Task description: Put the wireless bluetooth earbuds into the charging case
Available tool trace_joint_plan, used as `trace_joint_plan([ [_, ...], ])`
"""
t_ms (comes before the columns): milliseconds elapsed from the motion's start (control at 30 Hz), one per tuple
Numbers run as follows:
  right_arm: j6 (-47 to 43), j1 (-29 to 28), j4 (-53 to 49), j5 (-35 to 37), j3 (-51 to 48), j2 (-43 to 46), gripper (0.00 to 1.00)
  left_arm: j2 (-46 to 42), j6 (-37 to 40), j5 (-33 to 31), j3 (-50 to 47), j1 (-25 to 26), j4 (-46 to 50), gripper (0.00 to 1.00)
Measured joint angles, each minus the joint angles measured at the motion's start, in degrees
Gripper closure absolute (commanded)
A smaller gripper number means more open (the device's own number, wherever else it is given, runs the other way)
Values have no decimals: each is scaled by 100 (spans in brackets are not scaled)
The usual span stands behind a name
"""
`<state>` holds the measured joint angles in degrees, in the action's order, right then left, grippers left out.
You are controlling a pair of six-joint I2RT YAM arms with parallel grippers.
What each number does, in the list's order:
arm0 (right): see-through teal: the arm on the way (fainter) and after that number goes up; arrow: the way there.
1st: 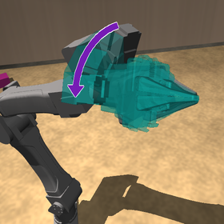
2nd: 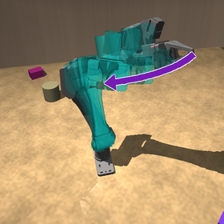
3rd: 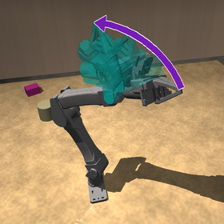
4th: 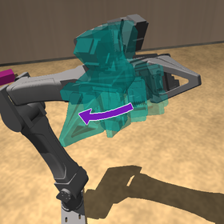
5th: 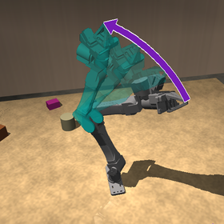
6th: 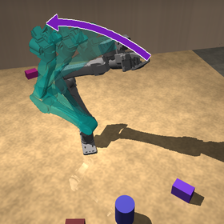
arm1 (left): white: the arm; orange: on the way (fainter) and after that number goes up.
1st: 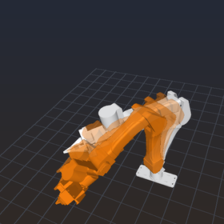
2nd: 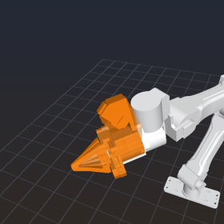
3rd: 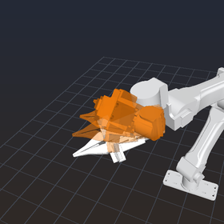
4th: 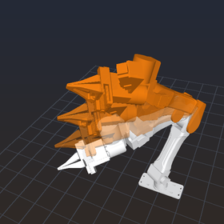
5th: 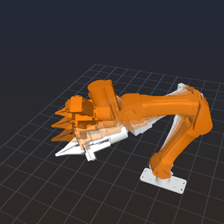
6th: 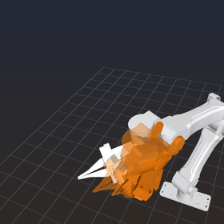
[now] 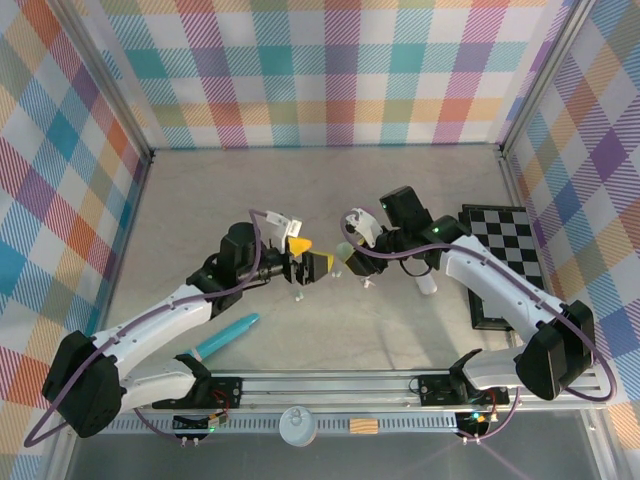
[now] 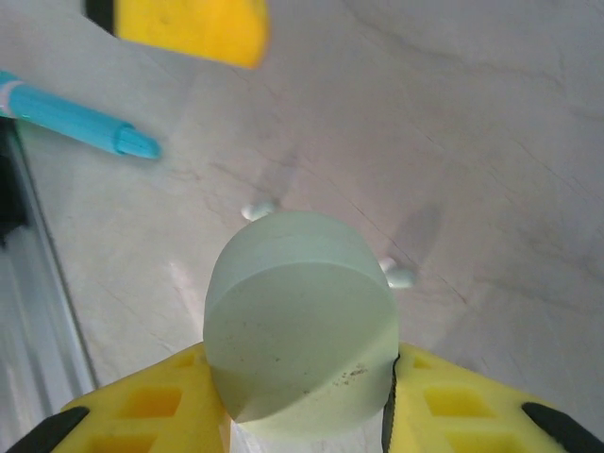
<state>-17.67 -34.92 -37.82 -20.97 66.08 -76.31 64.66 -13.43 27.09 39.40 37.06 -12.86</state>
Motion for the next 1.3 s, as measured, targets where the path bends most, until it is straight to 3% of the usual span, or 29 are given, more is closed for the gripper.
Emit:
trace_joint_plan([
  [200, -219, -2, -343, -494, 114, 0, 63, 234, 1762, 879, 72, -103, -74, 14],
  [400, -385, -13, -678, -684, 195, 0, 63, 918, 2638, 1910, 581, -289, 164, 23],
  [667, -595, -98, -951, -807, 459, -2, 63, 1174, 3703, 2927, 1408, -289, 1445, 35],
  [933, -769, -249, -1296, -887, 575, -39, 63, 1266, 4743, 3246, 1886, -321, 2955, 44],
  [1300, -852, -341, -1443, -883, 813, -105, 64, 1276, 4618, 3265, 1902, -323, 3012, 44],
])
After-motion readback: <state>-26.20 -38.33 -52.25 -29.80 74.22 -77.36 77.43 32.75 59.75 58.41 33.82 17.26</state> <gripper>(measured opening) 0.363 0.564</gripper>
